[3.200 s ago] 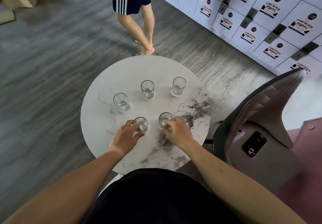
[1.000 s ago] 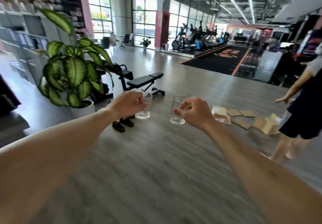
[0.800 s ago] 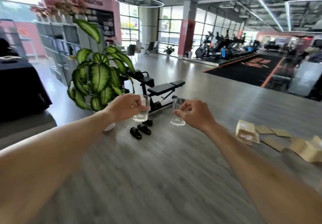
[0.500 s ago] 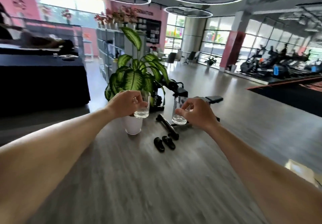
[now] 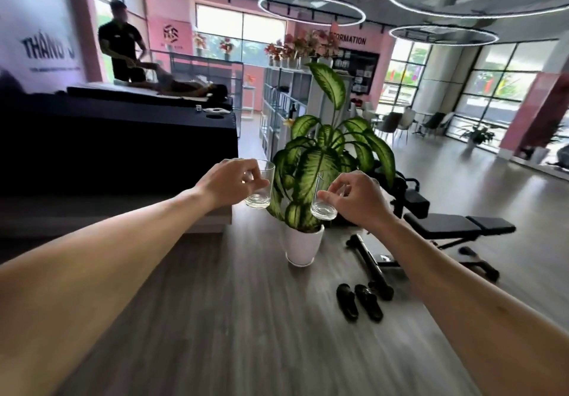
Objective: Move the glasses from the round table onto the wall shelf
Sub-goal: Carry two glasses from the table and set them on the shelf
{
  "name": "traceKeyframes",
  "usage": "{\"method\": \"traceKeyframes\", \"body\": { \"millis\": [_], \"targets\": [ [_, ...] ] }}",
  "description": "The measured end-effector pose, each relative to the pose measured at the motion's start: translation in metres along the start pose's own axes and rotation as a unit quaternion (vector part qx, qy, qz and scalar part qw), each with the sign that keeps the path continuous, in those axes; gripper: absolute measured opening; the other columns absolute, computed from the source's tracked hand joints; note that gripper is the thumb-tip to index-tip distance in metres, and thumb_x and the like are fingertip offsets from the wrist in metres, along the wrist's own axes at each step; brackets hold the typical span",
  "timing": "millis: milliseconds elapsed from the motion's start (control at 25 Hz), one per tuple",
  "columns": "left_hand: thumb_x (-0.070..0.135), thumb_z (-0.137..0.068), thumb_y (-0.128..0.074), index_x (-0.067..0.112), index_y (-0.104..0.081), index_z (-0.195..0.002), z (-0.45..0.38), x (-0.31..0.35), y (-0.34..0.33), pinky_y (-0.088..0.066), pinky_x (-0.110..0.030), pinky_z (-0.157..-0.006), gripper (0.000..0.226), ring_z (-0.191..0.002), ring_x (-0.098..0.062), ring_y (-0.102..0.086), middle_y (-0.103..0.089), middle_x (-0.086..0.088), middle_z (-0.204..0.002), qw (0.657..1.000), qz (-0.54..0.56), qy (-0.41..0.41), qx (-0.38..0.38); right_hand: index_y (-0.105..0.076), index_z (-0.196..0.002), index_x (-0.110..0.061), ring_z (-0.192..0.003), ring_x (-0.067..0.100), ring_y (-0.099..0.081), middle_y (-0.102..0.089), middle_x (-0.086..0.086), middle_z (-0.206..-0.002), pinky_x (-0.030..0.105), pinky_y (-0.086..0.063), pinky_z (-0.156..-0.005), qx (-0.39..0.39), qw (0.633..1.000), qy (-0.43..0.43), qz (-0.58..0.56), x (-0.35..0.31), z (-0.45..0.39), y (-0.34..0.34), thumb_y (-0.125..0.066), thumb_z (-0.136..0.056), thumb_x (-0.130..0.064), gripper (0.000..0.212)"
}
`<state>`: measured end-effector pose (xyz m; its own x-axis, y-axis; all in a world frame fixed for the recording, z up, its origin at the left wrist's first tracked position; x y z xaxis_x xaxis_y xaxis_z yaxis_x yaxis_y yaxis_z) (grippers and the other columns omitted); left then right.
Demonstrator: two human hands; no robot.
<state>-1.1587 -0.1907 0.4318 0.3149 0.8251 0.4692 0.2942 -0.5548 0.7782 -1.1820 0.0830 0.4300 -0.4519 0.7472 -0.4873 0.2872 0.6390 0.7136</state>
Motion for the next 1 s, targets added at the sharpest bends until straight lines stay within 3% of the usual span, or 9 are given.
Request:
{"method": "traceKeyframes", "body": {
  "millis": [320, 1000],
  "targets": [
    [0.05, -0.086, -0.069, 0.028, -0.064, -0.084, -0.158, -0.098, 0.004, -0.055, -0.04, -0.084, 0.023, -0.092, -0.018, -0.069, -0.073, 0.002, -0.096, 1.0, -0.012, 0.001, 0.008, -0.06, -0.063, -0.037, -0.081, -0.003, -0.053, -0.057, -0.018, -0.085, 0.017, -0.037, -0.065, 0.002, 1.0, 0.017, -0.02, 0.02, -0.168, -0.079, -0.083, -0.072, -0.051, 0.028],
    [0.055, -0.085, -0.067, 0.034, -0.061, -0.08, -0.476, -0.271, -0.063, -0.055, -0.041, -0.085, 0.022, -0.095, -0.018, -0.069, -0.072, 0.004, -0.098, 0.993, -0.064, 0.078, 0.063, -0.065, -0.07, -0.034, -0.067, -0.006, -0.051, -0.055, -0.023, -0.072, 0.015, -0.035, -0.058, -0.057, 0.992, 0.099, -0.055, 0.142, -0.539, -0.236, -0.082, -0.074, -0.05, 0.024]
  ]
}}
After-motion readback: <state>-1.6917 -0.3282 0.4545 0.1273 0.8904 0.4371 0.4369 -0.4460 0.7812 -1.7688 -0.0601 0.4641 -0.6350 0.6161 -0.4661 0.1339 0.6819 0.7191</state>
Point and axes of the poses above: each hand's wrist, its own z-axis away from the middle knuckle, its own y-axis out of the back of the hand, x = y × z, the point moved 3 cm from there along -z, towards the middle knuckle
